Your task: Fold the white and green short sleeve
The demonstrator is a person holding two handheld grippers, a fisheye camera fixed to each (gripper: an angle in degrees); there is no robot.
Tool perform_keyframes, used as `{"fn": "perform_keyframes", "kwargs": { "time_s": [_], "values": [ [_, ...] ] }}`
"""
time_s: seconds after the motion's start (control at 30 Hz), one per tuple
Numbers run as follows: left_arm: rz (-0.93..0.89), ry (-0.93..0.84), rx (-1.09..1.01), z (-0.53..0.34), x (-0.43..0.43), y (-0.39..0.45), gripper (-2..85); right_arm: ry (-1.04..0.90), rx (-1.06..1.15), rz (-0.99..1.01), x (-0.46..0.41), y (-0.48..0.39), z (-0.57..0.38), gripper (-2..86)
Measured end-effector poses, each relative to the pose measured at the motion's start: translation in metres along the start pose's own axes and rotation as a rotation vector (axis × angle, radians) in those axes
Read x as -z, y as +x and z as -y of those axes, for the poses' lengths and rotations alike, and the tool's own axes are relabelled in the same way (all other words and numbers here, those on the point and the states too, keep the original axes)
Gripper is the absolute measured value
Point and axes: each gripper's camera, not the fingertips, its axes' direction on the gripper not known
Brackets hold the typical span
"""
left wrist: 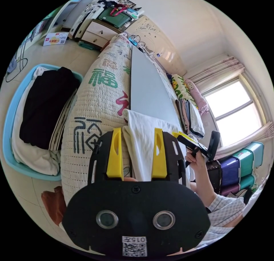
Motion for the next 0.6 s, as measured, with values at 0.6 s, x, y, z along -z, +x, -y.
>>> {"fn": "perform_keyframes", "kwargs": {
  "time_s": [0.6],
  "values": [
    [0.062, 0.005, 0.030, 0.014, -0.003, -0.010, 9.4, -0.023, -0.102, 0.087, -0.113, 0.054, -0.071, 6.7]
  ]
}}
